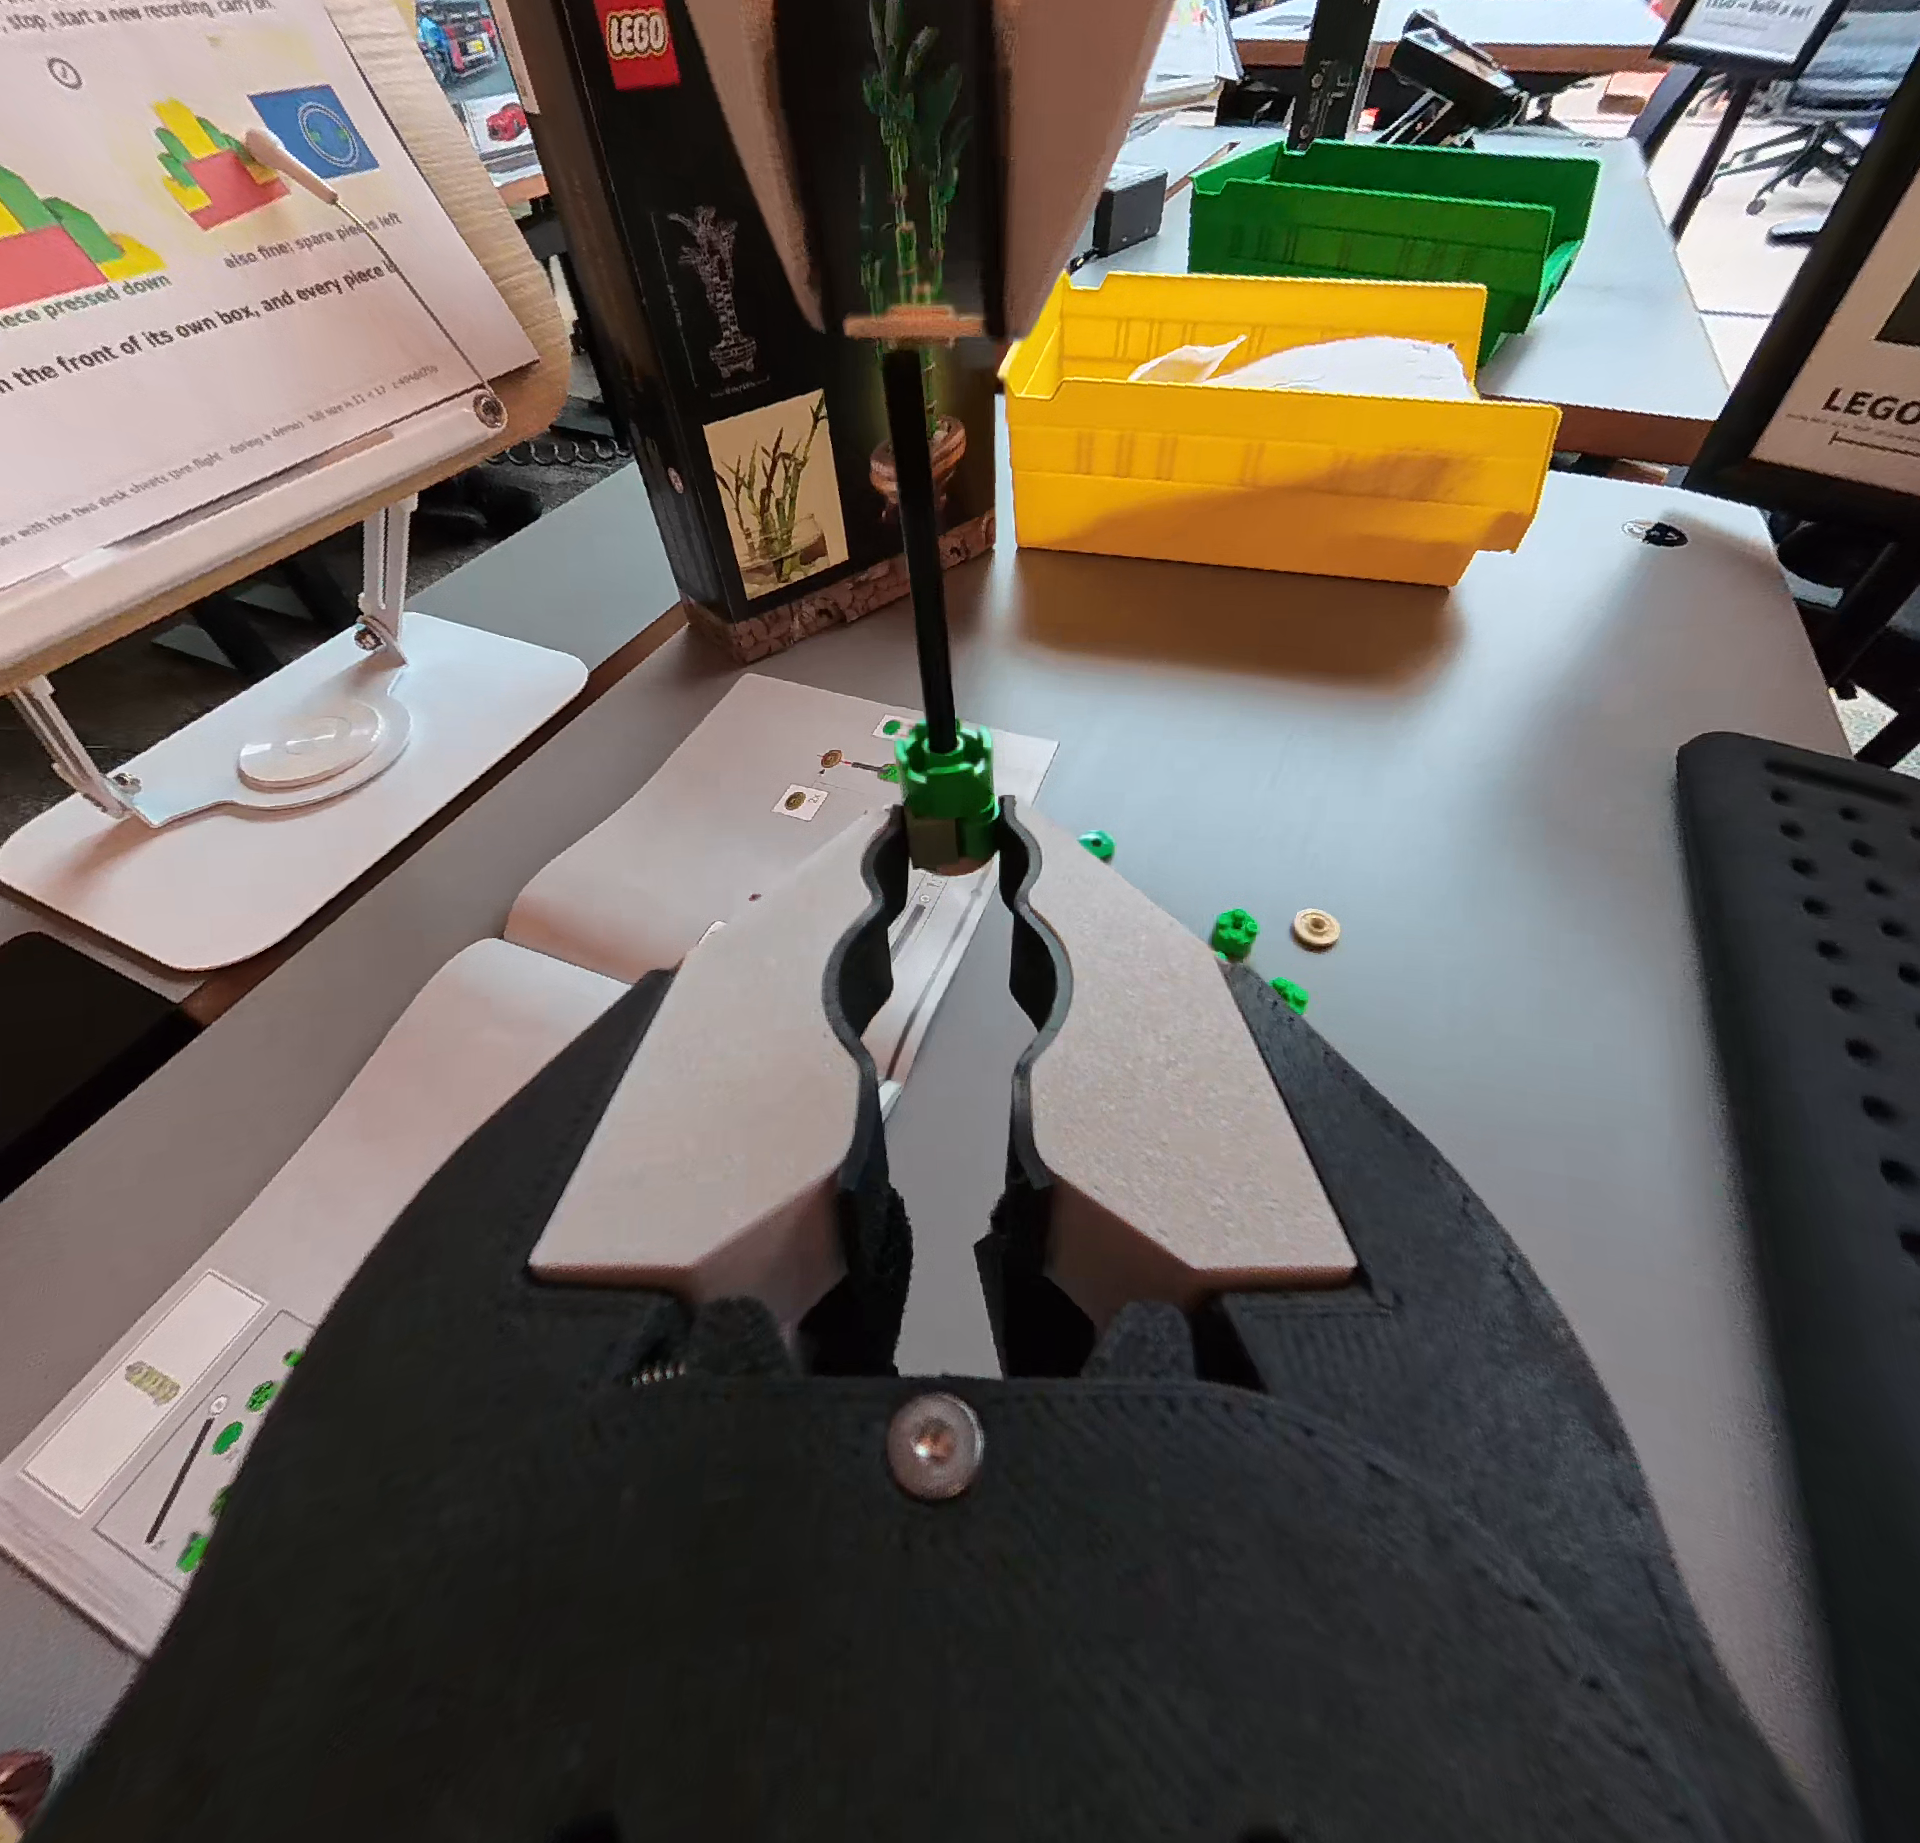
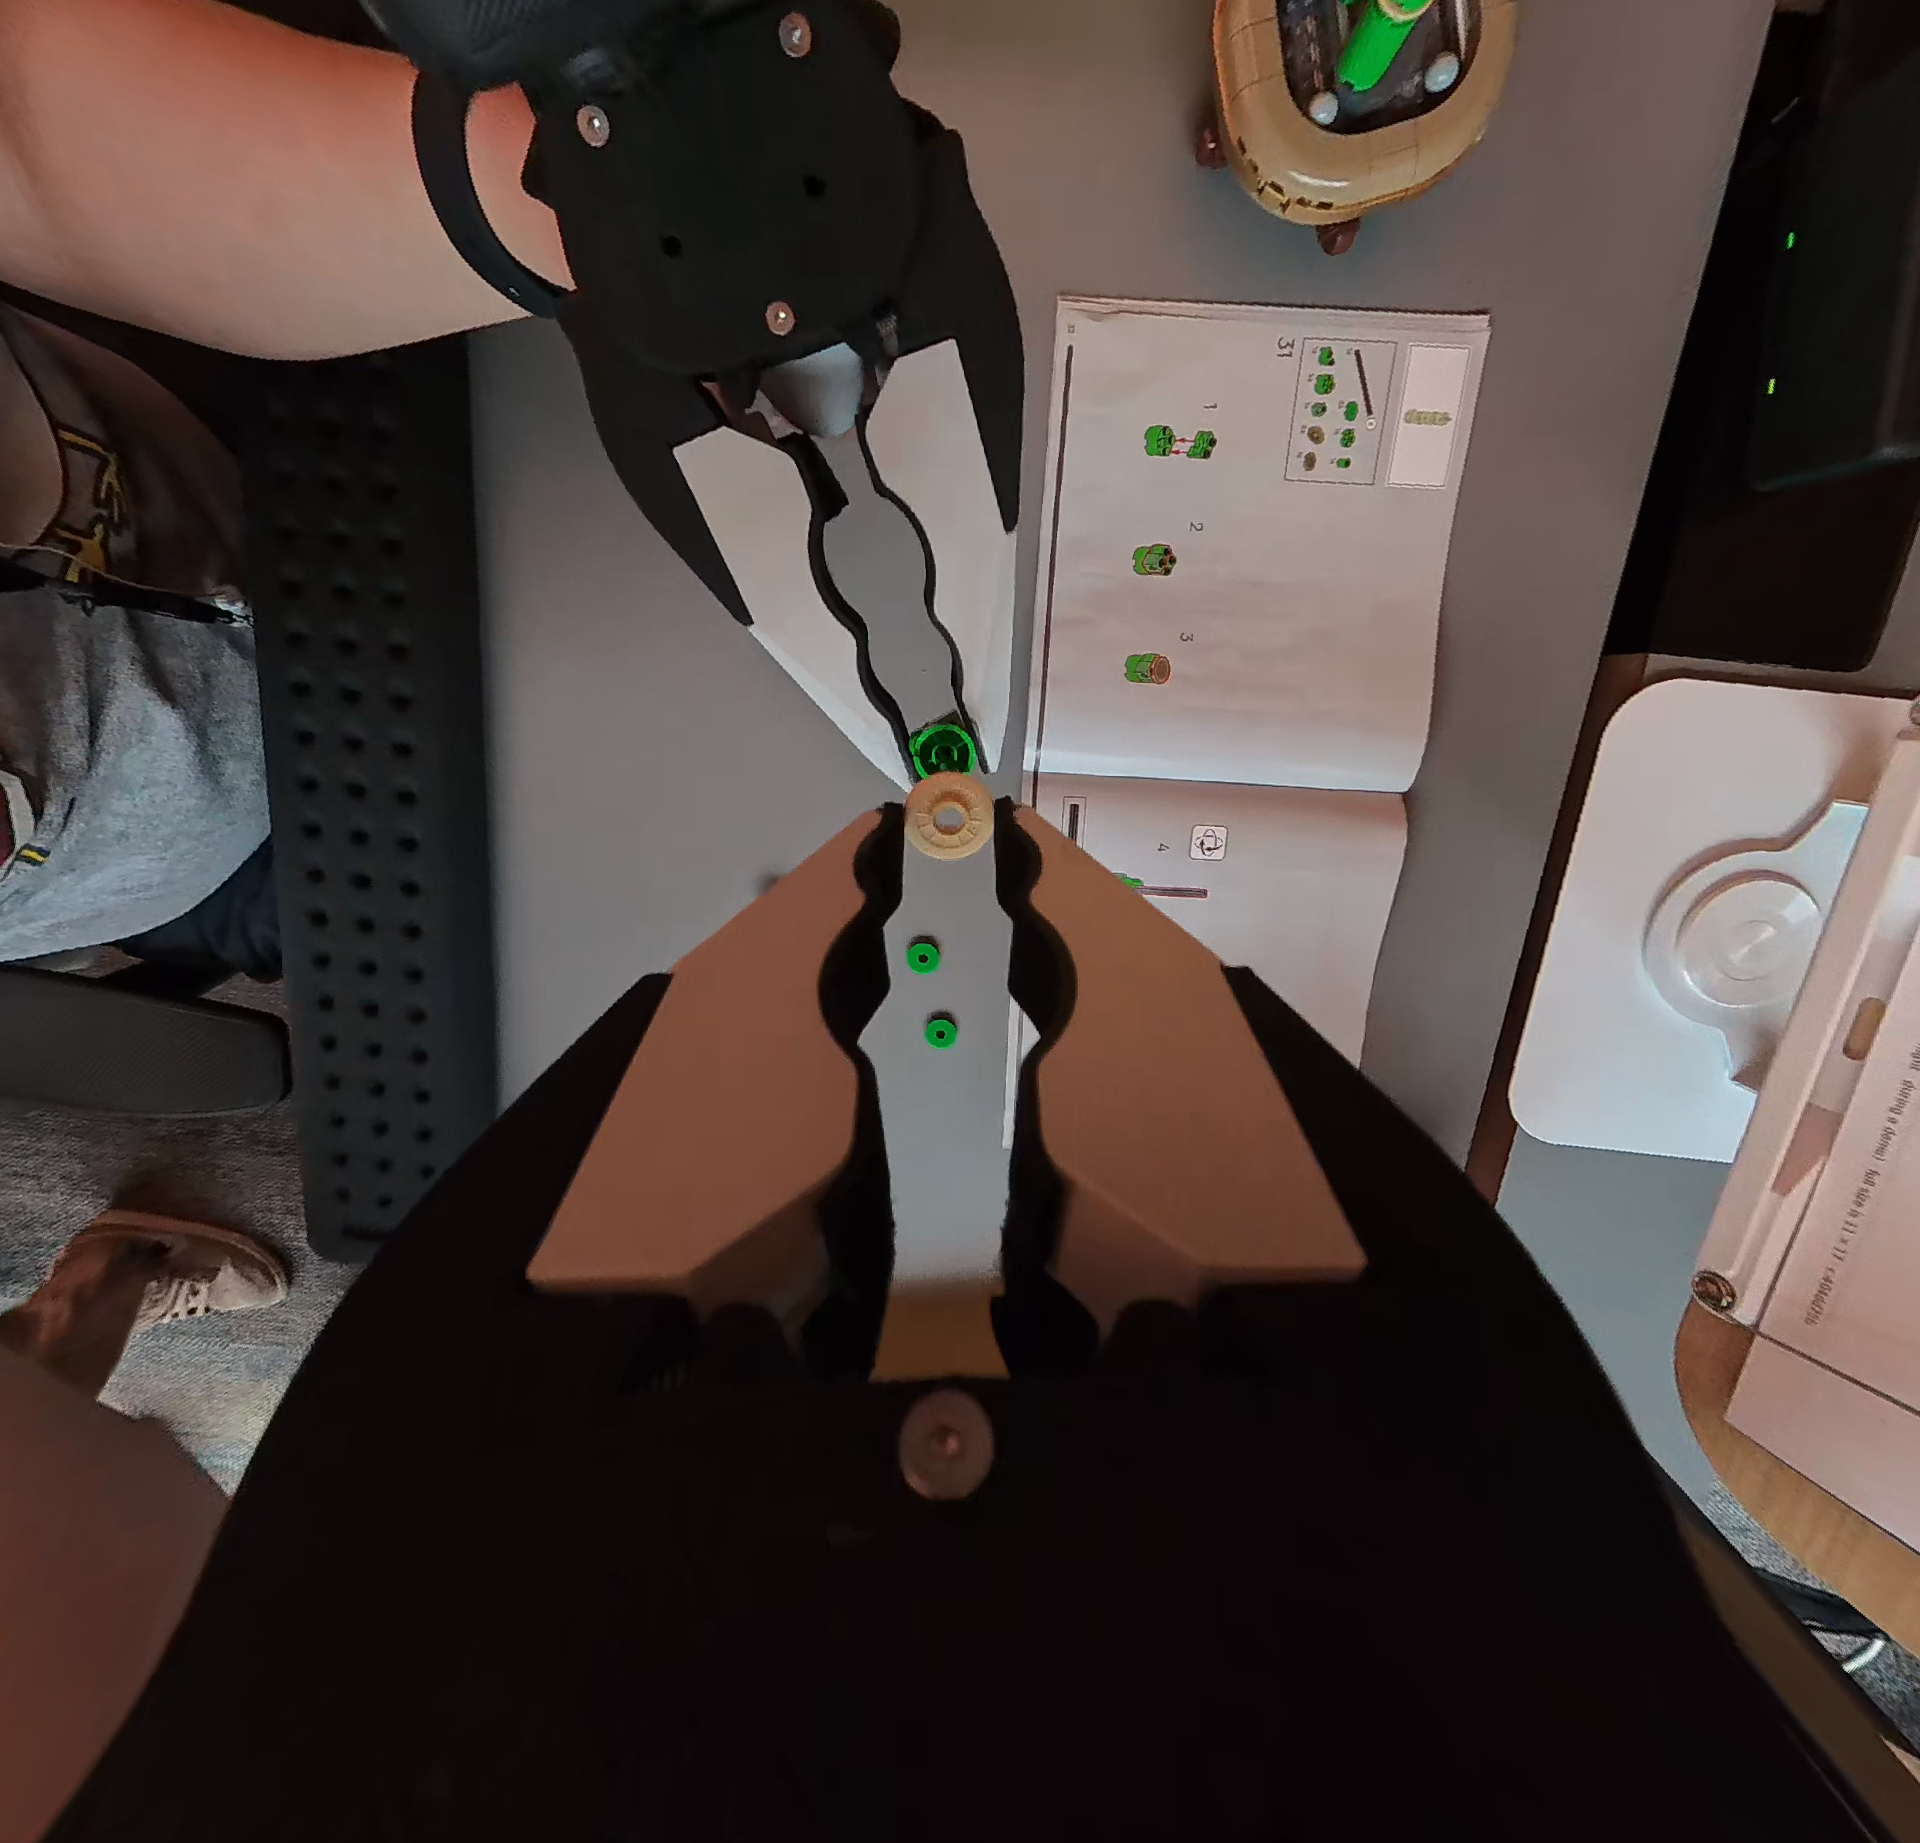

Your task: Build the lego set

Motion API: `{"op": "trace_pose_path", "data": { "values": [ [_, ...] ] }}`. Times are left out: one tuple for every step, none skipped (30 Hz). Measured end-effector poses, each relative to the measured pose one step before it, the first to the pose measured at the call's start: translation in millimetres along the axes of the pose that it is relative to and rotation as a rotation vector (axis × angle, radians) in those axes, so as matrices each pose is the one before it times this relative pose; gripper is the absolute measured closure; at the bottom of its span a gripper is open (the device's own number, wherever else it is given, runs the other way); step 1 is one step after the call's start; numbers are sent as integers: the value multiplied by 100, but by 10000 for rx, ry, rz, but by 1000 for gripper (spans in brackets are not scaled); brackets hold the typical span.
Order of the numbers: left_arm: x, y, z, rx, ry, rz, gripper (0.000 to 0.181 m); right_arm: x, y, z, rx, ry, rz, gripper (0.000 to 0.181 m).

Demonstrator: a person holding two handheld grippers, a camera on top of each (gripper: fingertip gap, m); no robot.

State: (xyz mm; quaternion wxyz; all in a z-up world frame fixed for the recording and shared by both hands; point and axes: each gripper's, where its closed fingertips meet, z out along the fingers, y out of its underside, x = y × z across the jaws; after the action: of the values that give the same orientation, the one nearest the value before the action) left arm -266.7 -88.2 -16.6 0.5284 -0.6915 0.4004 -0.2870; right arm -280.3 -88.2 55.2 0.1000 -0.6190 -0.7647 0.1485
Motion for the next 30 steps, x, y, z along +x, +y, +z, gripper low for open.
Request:
{"op": "trace_pose_path", "data": {
  "values": [
    [-12, 85, 38, -65, -46, 63, 167, 34, -12, 56, 57, 0, -7, 165],
    [35, 32, 25, -45, -25, 55, 167, 1, -39, 47, 70, -20, -14, 165],
    [34, 9, 31, -27, -13, 40, 167, -53, -68, 28, 80, -40, -6, 165],
    [44, -16, 22, -13, -3, 29, 166, -11, -33, 32, 60, -15, -14, 165],
    [11, 28, 16, -20, -7, 13, 166, -28, -22, 36, 43, -29, 2, 165],
    [-9, 20, 9, -10, 0, 9, 167, -39, 13, 29, 21, -32, 11, 165],
    [-1, 11, 1, 9, 8, -7, 166, -40, 59, 47, -19, -40, 23, 165],
    [4, -39, -20, 31, 23, -29, 167, -27, 81, 69, -44, -19, 13, 164],
    [1, -51, -28, 43, 26, -33, 167, 27, 95, 61, -62, 19, 1, 164],
    [31, -82, -41, 54, 31, -31, 167, -13, 73, 71, -63, 0, -14, 164],
    [26, -111, -49, 63, 32, -31, 167, -32, -13, 48, -15, -3, -28, 164],
    [17, -103, -63, 49, 15, -20, 167, -9, -55, 54, -4, 2, -14, 164],
    [-6, -81, -69, 31, -9, 6, 167, -10, -75, 60, -17, 5, -8, 164],
    [-7, -48, -58, 18, -24, 25, 167, -40, -49, 78, -47, -3, -28, 164],
    [-6, -66, -52, 23, -19, 21, 167, -21, 19, 128, -98, 10, -41, 164],
    [21, -70, -41, 24, 2, -1, 167, -14, 65, 145, -128, 12, -27, 164],
    [20, -43, -31, 17, 10, -8, 167, -25, 57, 137, -116, -2, -2, 164],
    [-3, -17, -21, 19, -2, 3, 167, -22, 11, 88, -65, 2, 8, 164],
    [-13, -19, -30, 23, 0, -6, 167, -2, -80, 13, 27, 24, 3, 163],
    [-21, -31, -35, 35, 19, -36, 167, 24, -149, -58, 126, 47, -2, 161],
    [-27, -20, -50, 38, 23, -52, 167, 96, -178, -117, 219, 125, 19, 158],
    [-63, -21, -60, 40, 11, -50, 167, 173, -187, -104, 346, 231, 83, 155],
    [-82, -12, -75, 36, 9, -54, 167, 160, -124, -68, 460, 316, 91, 154],
    [-91, -6, -70, 29, 12, -61, 167, -49, -112, -91, 622, 249, -5, 153],
    [-80, 3, -69, 20, 17, -59, 167, -145, -228, -100, 870, 273, 73, 153],
    [-60, 3, -70, 12, 16, -52, 167, -355, -245, -91, 1006, 175, 117, 153],
    [-51, -9, -85, 16, 9, -41, 167, -318, -95, -76, 996, 211, 93, 153],
    [-6, -22, -73, 15, 25, -28, 167, 116, 31, -59, 935, 458, 11, 153],
    [14, -35, -41, 11, 19, -19, 167, 520, 36, -38, 865, 625, -66, 153],
    [14, -49, -12, 25, 14, -12, 166, 612, 145, 52, 678, 586, 43, 153]
  ]
}}
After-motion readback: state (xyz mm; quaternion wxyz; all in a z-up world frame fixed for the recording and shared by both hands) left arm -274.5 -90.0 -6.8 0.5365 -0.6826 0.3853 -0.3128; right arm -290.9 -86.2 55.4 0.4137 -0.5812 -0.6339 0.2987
